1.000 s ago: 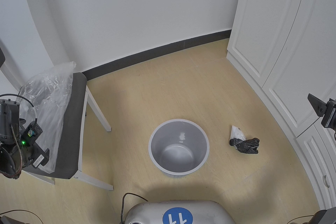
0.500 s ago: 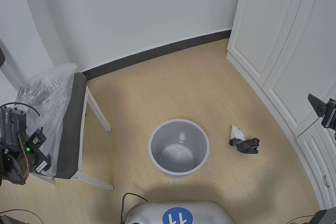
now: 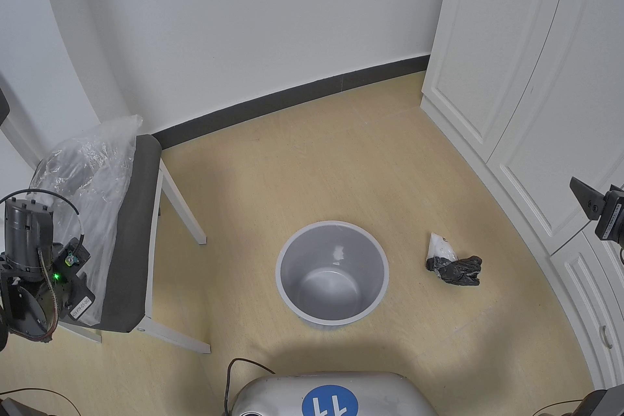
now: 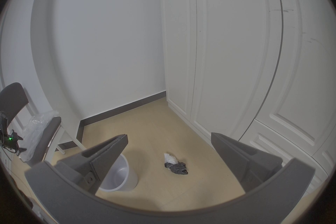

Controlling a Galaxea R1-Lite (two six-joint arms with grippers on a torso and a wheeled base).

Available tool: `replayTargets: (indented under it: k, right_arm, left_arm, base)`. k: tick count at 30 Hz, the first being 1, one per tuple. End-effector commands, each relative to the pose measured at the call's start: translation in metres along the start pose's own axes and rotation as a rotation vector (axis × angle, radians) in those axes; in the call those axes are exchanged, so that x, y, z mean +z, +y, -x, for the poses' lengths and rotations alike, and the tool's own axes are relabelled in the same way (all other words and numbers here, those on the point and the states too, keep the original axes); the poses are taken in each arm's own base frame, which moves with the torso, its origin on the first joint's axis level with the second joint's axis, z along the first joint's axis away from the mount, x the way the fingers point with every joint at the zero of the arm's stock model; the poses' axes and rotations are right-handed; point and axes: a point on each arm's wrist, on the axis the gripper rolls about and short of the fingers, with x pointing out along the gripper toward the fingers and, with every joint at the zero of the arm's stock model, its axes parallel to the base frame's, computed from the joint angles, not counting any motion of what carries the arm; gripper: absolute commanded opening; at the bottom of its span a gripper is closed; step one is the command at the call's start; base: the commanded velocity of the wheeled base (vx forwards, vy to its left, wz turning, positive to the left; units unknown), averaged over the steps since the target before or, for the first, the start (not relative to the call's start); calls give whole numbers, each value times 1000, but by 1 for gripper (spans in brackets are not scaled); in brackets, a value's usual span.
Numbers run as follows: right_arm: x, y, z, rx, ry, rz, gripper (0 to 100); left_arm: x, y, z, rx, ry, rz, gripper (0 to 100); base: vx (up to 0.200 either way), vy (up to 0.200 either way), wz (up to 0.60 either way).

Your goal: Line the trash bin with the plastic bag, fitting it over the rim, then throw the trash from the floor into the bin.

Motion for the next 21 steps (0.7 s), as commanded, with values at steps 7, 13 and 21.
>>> replayTargets:
  k: [7,13,21]
  right_arm:
    - [-4,1,-2,3,17,6,100]
    - [-5,18,-27,22,8,-58,100]
    - [-27,76,-52,71,-19,-108,100]
  left_arm:
    - [1,-5,0,-7,-24,5,0]
    - [11,14,14,59,-129,123,0]
    - [34,44,50,94,-419,403,0]
  base:
    - [0,0,0]
    - [0,0,0]
    - [0,0,0]
